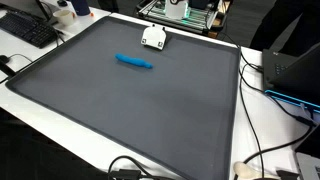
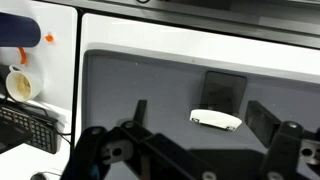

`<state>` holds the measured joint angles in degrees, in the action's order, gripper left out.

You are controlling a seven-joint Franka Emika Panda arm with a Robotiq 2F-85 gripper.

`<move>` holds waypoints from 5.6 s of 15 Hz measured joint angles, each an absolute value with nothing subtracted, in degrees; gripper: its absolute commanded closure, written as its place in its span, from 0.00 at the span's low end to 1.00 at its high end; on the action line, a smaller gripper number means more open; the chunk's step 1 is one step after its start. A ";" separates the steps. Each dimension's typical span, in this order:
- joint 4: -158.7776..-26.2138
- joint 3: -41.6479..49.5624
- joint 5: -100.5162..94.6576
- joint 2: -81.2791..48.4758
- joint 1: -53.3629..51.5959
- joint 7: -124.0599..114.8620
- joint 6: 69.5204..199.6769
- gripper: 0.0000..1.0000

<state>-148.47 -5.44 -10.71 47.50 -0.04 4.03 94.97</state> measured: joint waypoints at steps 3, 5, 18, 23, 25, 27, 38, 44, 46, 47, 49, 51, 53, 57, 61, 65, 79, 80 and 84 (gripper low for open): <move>-148.47 -5.44 -10.71 47.47 -0.04 4.03 94.97 0.00; -148.47 -5.44 -10.71 47.46 -0.04 4.03 94.97 0.00; -150.32 -8.17 -3.50 41.79 -1.96 -8.96 100.23 0.00; -152.32 -11.72 2.30 35.36 -1.75 -25.96 110.15 0.00; -153.51 -12.19 3.47 33.81 -1.40 -31.54 114.04 0.00; -154.75 -12.28 4.17 32.63 -0.82 -36.79 116.93 0.00; -157.39 -11.53 10.39 24.80 1.78 -58.00 130.21 0.00; -157.38 -11.28 10.59 23.55 1.92 -61.45 130.58 0.00; -157.38 -11.14 10.59 22.16 2.34 -64.98 131.20 0.00; -157.38 -10.94 10.59 21.40 2.52 -66.39 131.61 0.00; -157.41 -10.32 10.59 19.65 2.69 -68.06 133.27 0.00; -157.42 -9.61 10.61 17.67 2.70 -69.02 135.38 0.00; -157.42 -8.79 10.65 15.59 2.70 -69.56 137.75 0.00; -157.40 -7.28 11.62 11.88 2.67 -69.68 141.77 0.00; -157.37 -6.52 14.93 9.44 2.27 -69.71 143.05 0.00; -157.35 -6.27 18.24 7.81 1.81 -69.74 144.42 0.00; -157.30 -6.11 18.64 3.97 1.04 -73.09 152.70 0.76; -157.30 -6.11 18.58 3.87 0.98 -73.27 152.88 0.85; -156.94 -6.11 18.49 3.64 0.81 -74.26 154.10 1.00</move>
<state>-156.94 -6.11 18.49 3.64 0.81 -74.26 154.10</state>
